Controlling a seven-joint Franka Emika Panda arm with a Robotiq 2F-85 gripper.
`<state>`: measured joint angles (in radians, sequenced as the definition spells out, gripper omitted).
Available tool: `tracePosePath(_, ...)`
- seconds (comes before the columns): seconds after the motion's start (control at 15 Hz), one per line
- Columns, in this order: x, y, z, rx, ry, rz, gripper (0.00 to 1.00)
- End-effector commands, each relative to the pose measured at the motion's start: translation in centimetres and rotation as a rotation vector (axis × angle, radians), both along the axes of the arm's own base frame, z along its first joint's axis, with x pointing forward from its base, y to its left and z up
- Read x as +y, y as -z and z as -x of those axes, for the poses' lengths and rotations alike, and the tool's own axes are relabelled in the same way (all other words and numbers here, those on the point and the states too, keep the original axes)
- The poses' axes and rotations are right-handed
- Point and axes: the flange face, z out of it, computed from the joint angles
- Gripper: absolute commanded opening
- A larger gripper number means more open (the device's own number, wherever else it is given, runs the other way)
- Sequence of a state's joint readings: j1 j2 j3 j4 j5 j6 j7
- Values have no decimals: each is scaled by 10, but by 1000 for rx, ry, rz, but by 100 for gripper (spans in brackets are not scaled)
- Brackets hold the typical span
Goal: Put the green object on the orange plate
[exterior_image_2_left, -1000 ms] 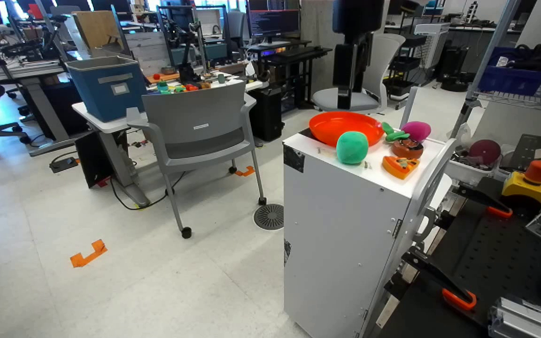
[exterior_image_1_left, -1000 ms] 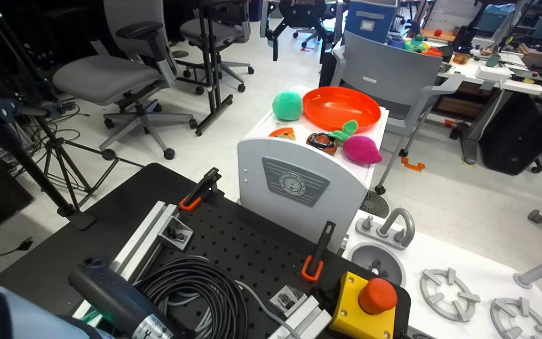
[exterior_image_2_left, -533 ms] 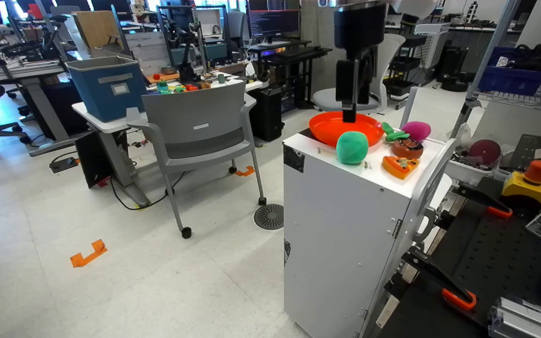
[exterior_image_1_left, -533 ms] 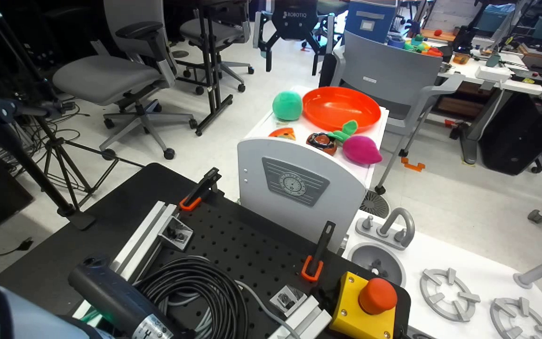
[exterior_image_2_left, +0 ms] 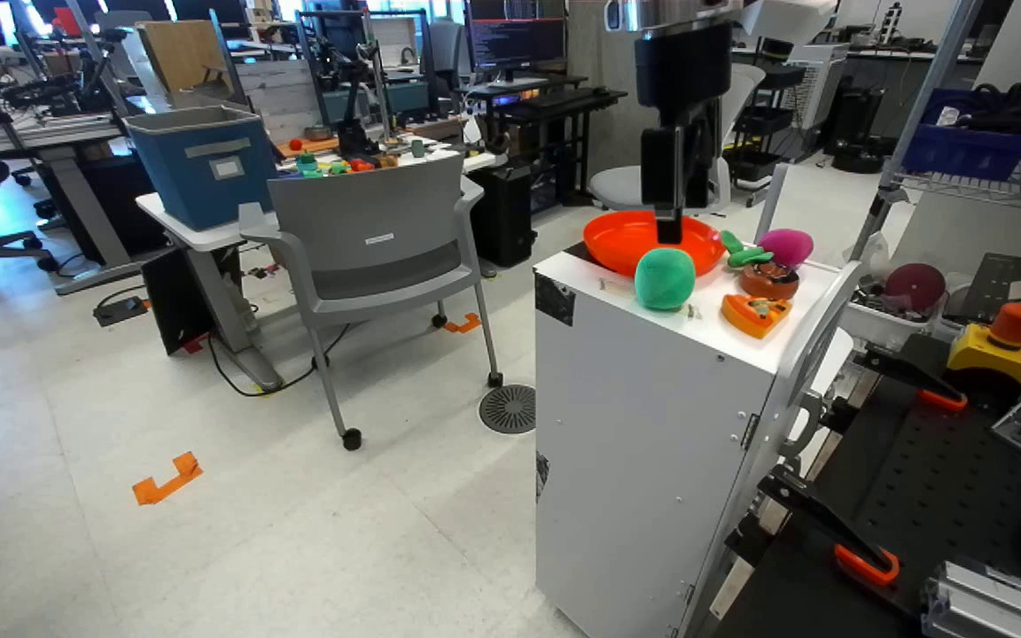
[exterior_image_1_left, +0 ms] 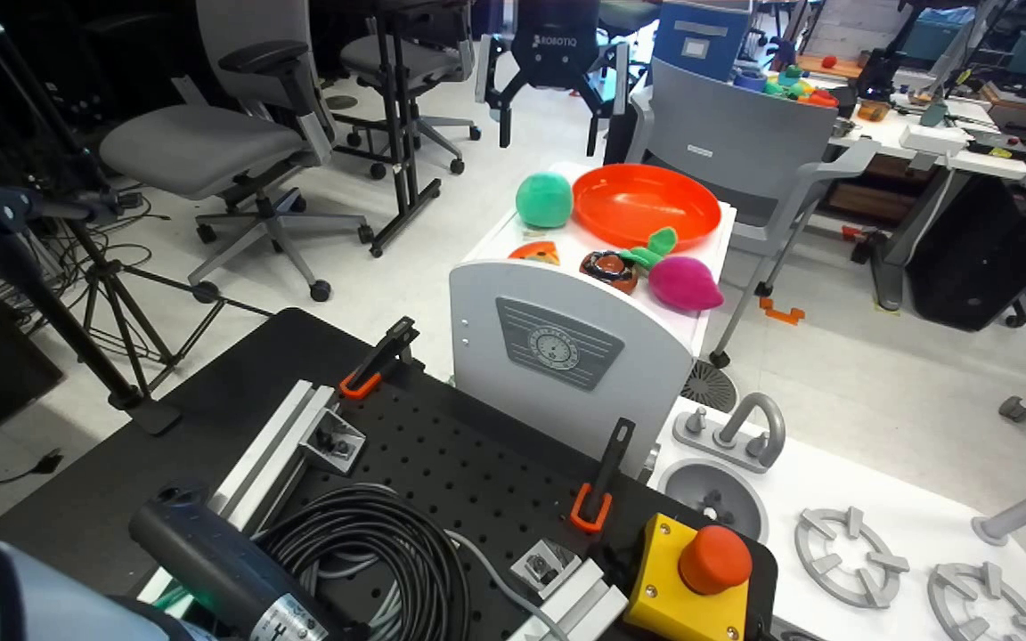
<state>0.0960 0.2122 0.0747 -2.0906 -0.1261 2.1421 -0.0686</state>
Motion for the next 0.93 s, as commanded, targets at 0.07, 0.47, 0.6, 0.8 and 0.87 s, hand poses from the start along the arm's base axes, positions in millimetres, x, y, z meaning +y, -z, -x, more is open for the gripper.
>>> tracePosePath(0.07, -2, 5, -2, 18, 20, 16, 100)
tracePosePath(0.47, -4, 10, -3, 21, 35, 22, 100)
tracePosePath(0.6, -4, 12, -3, 26, 40, 24, 100)
tracePosePath(0.8, -6, 14, -4, 29, 49, 23, 100)
tracePosePath(0.87, -7, 15, -5, 31, 53, 24, 100)
